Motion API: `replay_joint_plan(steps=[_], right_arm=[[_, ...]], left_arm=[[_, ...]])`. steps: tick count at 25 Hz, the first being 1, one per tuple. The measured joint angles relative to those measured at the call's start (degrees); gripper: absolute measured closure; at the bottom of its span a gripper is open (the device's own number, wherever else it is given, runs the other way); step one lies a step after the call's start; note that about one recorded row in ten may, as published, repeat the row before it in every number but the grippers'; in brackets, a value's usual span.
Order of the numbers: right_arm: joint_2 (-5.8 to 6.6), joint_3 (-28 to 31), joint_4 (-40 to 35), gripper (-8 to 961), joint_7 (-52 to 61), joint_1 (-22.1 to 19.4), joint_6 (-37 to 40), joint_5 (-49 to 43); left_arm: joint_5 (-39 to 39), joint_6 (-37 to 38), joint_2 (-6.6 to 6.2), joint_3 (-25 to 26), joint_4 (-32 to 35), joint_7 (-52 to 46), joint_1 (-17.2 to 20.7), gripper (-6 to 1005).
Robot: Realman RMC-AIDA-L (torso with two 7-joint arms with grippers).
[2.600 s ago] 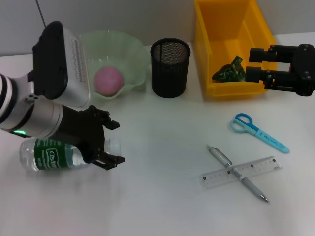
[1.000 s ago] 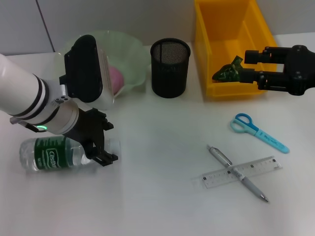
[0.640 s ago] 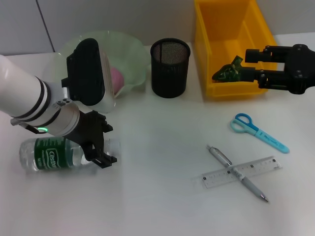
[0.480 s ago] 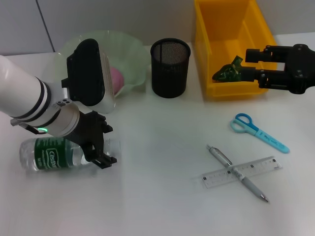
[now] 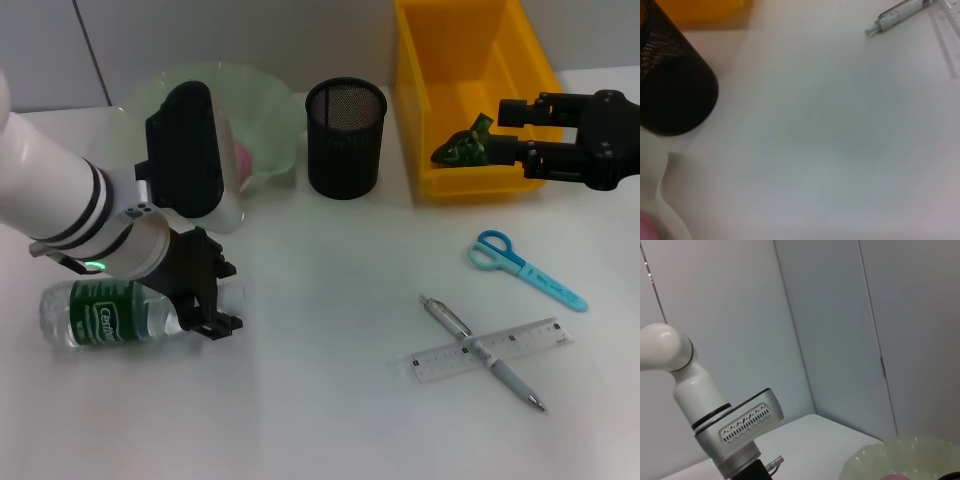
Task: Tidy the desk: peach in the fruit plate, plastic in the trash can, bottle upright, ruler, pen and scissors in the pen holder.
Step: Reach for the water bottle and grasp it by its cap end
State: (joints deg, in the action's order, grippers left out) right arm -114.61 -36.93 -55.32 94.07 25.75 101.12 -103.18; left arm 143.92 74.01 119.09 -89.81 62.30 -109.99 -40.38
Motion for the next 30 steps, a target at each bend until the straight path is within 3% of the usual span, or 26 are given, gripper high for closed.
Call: replay_joint_plan(steps=[3,27,30], right_arm=[[0.0,0.07,0.13,340,-0.03,0.03,-0.04,0.0],[0.0,-0.25,0.3,341,-0.27,0.1,-0.76,-0.79],[0.0,-0.25,0.3,341,-0.28,0.07,-0.75,-0.8]], left_arm=[[0.16,0.05,0.0,-0.43,0.14,-0.66,-0.04,345],[0.35,0.04,0.0,-3.32,0.98,-3.21,-0.54,350],[0.38,0.29,0.0,-3.36,0.98,-3.22,-0.65,421]])
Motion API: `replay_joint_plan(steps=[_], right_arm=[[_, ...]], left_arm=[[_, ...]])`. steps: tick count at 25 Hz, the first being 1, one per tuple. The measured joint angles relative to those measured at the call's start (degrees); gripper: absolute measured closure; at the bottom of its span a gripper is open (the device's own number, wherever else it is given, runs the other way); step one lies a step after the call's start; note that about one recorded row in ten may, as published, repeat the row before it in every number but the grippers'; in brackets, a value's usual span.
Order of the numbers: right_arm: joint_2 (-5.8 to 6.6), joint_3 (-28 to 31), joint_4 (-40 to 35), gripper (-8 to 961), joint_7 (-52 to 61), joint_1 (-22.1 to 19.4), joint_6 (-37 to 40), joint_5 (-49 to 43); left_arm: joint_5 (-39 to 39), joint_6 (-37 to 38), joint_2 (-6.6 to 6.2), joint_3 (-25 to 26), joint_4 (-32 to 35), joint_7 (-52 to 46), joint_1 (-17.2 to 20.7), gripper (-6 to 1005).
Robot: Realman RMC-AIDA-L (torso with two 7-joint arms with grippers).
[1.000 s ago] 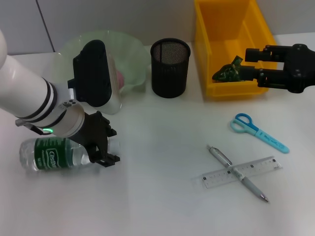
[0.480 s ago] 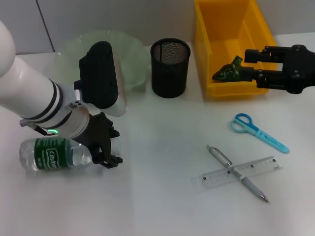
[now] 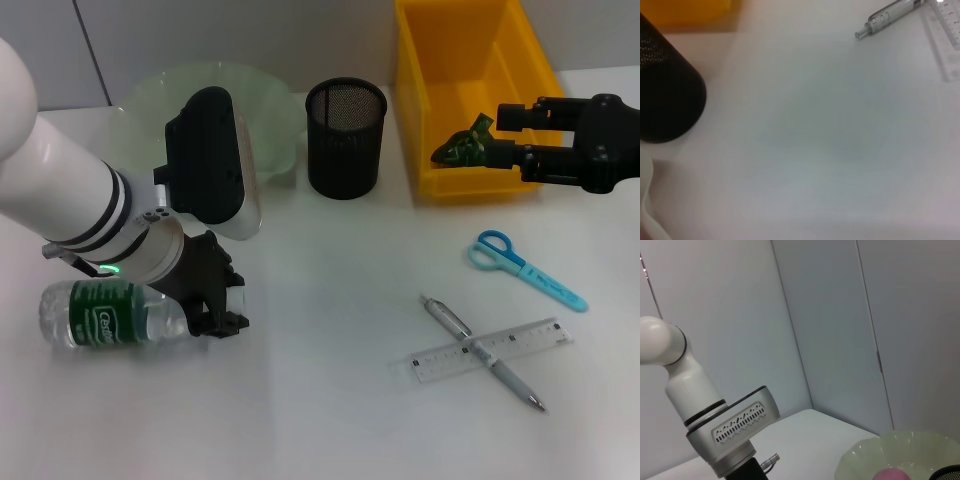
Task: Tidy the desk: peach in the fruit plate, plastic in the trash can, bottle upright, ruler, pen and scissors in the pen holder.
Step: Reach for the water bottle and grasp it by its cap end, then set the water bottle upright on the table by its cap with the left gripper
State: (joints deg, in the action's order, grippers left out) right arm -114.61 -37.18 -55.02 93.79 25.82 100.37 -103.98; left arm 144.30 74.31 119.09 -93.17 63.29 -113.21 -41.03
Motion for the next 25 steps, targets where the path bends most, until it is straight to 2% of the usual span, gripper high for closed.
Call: replay_joint_plan(steps=[8,25], right_arm=[[0.0,0.19,0.0,341,-0.01,-0.19,0.0,0.0],[0.0,0.53,0.01,342,-0.02,-0.45,0.15,0.0]], left_arm=[[0.0,0.19,0.0,-0.1,1.21,-0.37,0.12,567],[2.13,1.46,0.0,-0.96,4.12,-2.25,0.44,593]])
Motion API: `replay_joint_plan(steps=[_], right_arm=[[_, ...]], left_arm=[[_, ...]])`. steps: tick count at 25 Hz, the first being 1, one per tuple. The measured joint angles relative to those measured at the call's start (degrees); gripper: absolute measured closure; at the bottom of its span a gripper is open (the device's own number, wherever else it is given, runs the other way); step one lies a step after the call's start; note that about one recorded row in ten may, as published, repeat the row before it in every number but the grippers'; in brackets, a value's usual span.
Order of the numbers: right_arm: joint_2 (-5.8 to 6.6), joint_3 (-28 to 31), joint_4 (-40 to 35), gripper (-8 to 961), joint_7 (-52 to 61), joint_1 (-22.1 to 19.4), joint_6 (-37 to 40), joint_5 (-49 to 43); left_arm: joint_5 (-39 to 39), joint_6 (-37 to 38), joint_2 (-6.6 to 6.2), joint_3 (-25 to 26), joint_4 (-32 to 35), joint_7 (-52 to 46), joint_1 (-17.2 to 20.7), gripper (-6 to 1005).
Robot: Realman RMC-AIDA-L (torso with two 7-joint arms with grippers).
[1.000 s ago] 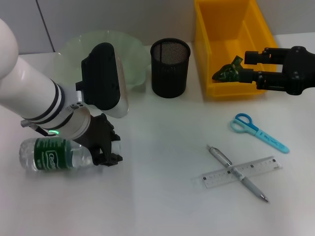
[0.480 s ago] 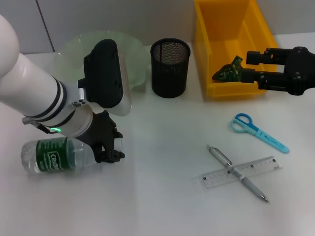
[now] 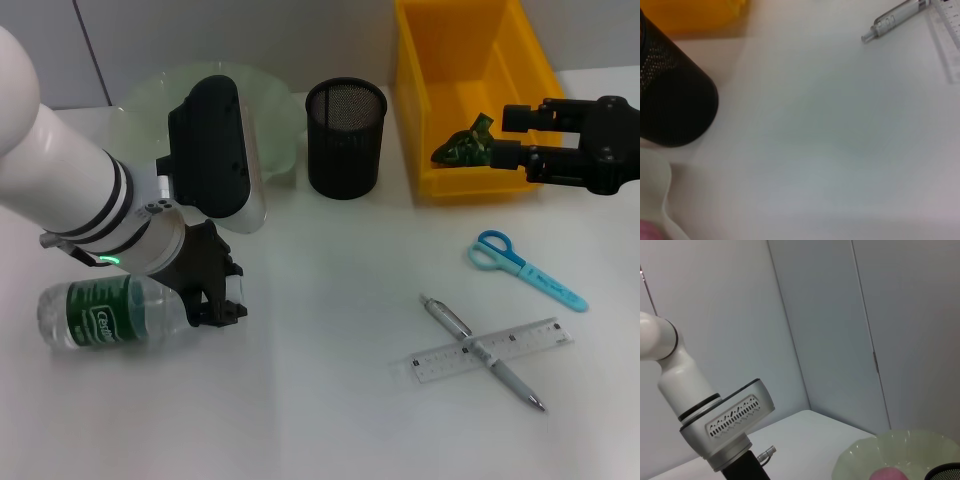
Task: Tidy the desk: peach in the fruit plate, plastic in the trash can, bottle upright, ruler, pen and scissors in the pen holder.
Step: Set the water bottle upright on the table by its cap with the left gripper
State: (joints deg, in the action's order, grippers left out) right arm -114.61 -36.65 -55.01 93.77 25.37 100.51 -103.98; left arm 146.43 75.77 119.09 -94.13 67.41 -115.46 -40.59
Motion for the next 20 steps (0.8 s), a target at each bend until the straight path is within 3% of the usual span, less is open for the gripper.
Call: replay_joint_plan(steps=[20], right_arm=[[0.0,0.09,0.0,342,0.01,-0.24,-0.14,0.1]], left_arm=[[6.07,2.13,-0.19,0.07,9.38,-2.1,1.75,623]])
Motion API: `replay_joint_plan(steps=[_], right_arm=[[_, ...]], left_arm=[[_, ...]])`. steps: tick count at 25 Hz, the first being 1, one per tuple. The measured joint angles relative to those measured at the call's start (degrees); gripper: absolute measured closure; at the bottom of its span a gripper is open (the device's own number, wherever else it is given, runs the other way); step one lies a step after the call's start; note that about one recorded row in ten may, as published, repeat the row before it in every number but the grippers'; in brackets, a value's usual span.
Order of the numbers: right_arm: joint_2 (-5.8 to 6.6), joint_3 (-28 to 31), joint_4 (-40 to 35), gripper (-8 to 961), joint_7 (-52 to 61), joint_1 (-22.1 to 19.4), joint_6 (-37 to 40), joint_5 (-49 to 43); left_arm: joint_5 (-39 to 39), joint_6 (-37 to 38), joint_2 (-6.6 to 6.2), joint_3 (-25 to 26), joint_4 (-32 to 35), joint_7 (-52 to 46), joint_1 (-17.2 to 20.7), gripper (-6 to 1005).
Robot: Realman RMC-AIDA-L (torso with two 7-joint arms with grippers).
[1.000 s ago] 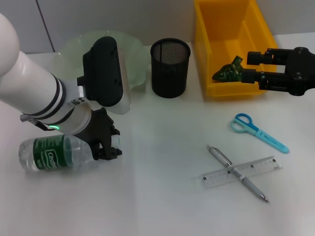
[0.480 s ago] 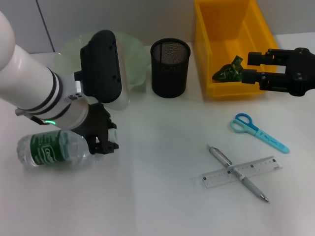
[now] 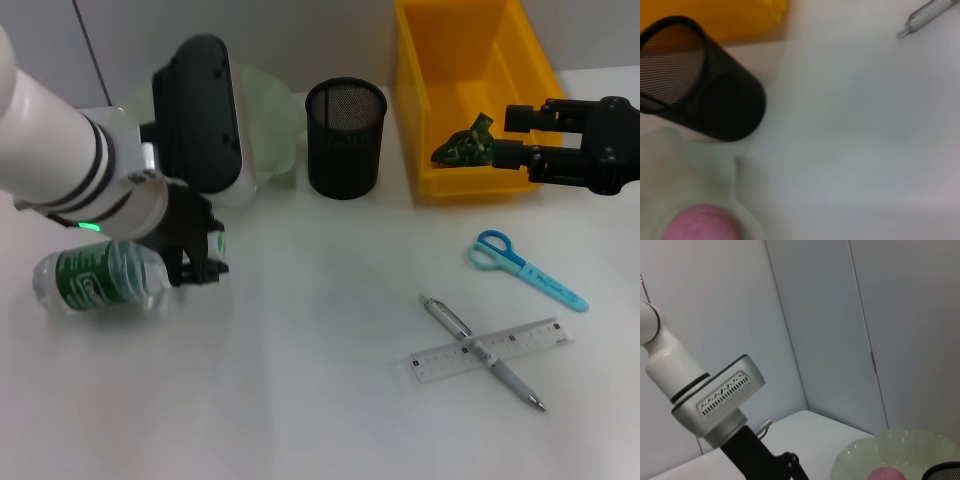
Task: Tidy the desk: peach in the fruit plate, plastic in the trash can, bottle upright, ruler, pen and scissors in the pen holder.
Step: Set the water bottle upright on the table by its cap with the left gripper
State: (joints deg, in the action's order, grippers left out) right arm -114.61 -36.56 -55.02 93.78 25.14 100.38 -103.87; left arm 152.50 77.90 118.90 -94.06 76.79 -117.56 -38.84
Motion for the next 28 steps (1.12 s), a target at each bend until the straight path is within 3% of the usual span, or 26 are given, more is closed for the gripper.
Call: replay_joint_plan(steps=[12,28], right_arm=[[0.13,0.56,0.0,343,0.0,-0.06,-0.01,0.0],[0.45,0.61,0.0,343,0.25,0.03,0.05,0.0]], left_arm=[[6.1,1.55,-0.29,1.14,16.28,-1.74,4.6,642],[13.03,4.18,-0.23,1.21,24.01,-3.8,5.71,666]])
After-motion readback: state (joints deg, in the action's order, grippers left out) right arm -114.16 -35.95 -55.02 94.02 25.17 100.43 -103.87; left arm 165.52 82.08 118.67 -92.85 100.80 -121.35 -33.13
